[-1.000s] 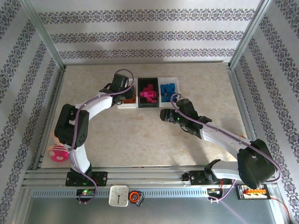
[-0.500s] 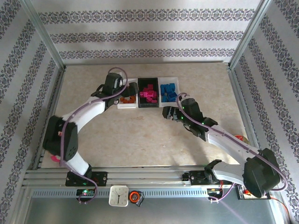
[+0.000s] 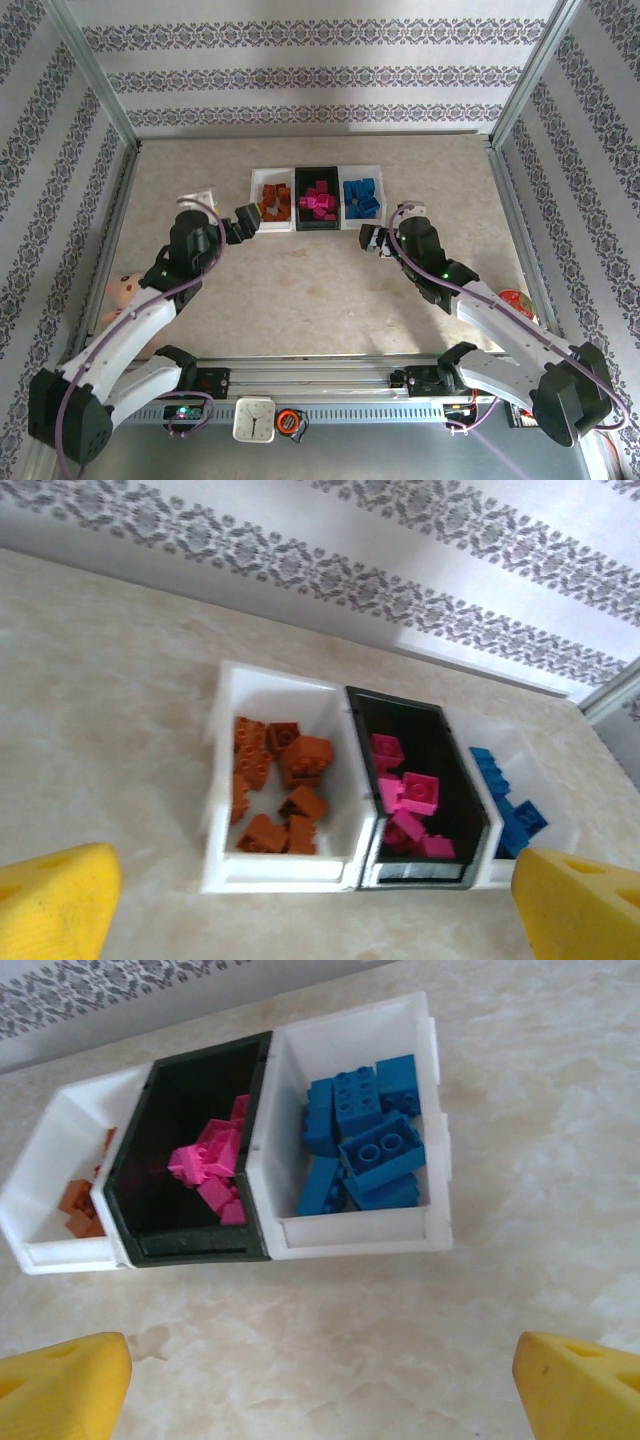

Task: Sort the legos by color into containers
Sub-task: Reset both arms

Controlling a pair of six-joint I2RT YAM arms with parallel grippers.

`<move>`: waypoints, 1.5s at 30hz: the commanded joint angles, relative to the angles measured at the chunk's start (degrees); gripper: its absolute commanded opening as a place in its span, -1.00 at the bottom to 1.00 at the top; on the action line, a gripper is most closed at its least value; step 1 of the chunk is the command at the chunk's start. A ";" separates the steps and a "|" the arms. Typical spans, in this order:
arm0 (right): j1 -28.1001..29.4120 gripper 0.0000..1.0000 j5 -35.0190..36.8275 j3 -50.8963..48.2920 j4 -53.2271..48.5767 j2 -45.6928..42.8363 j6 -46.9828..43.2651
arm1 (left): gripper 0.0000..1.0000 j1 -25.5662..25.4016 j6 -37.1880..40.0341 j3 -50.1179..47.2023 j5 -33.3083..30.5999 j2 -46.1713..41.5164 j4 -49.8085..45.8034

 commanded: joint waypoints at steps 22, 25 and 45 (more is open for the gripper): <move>-1.17 0.96 5.87 -3.64 3.44 -0.03 -2.08 | 0.99 19.56 23.45 -12.45 -5.06 30.07 40.66; -1.17 0.96 6.43 -3.74 3.95 -0.16 -2.62 | 0.99 20.10 23.57 -14.85 -2.06 33.50 48.41; -6.55 0.96 14.48 -3.53 12.80 2.75 -16.52 | 0.99 20.36 24.68 -16.77 1.19 38.53 56.77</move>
